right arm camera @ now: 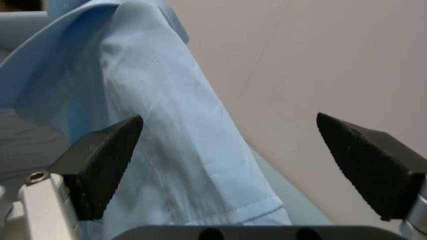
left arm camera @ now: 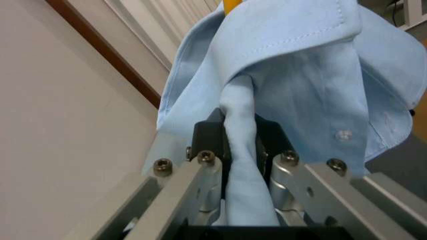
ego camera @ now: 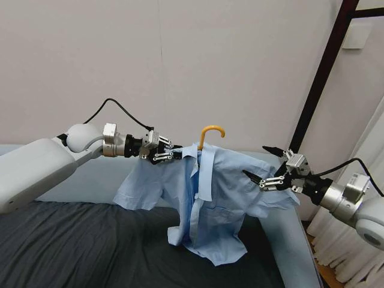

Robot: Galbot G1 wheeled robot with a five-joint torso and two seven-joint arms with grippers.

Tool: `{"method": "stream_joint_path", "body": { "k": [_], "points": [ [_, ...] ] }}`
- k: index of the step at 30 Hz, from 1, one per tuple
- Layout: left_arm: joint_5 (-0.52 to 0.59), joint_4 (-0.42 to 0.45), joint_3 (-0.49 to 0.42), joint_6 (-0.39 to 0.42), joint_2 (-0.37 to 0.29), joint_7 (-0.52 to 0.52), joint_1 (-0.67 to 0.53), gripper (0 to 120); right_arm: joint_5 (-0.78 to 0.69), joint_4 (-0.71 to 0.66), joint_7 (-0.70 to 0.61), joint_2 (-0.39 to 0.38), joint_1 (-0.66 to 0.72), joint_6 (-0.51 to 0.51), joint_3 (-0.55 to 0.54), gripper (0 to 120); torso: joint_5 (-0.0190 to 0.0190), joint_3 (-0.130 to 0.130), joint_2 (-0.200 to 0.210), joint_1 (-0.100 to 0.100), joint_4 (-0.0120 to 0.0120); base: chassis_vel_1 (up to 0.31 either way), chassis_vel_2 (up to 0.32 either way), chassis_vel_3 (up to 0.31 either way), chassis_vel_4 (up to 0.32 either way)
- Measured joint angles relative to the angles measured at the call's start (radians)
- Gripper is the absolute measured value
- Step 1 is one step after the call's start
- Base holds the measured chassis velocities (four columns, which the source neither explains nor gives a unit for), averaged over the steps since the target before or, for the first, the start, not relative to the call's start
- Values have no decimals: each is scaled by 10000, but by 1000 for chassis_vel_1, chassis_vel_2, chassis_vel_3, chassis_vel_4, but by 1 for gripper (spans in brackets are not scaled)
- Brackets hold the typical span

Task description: Pick up the clothes from the sofa and hang them on the clothes hanger.

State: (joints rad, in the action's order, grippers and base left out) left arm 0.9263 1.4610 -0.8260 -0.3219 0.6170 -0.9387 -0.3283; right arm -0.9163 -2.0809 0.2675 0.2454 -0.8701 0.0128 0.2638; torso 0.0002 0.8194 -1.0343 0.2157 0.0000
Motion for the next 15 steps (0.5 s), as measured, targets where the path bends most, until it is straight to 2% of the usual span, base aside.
{"method": "stream_joint_path", "body": {
  "k": [3,6,7,15],
  "points": [
    [-52,32,9,-11,35,-1,46,7,-72,35,224,-35,231,-158,-129,95,-1,0,0,0,0,0,0,0,0],
    [-145,46,57,-26,146,-1,128,7,-204,76,379,-5,402,-452,-263,81,0,0,0,0,0,0,0,0,0],
    [-145,46,57,-26,146,-1,128,7,-204,76,379,-5,402,-452,-263,81,0,0,0,0,0,0,0,0,0],
    [-274,134,153,-8,430,53,242,7,34,133,576,182,53,-612,-329,52,2,0,1,0,-1,0,0,0,0]
  ]
}}
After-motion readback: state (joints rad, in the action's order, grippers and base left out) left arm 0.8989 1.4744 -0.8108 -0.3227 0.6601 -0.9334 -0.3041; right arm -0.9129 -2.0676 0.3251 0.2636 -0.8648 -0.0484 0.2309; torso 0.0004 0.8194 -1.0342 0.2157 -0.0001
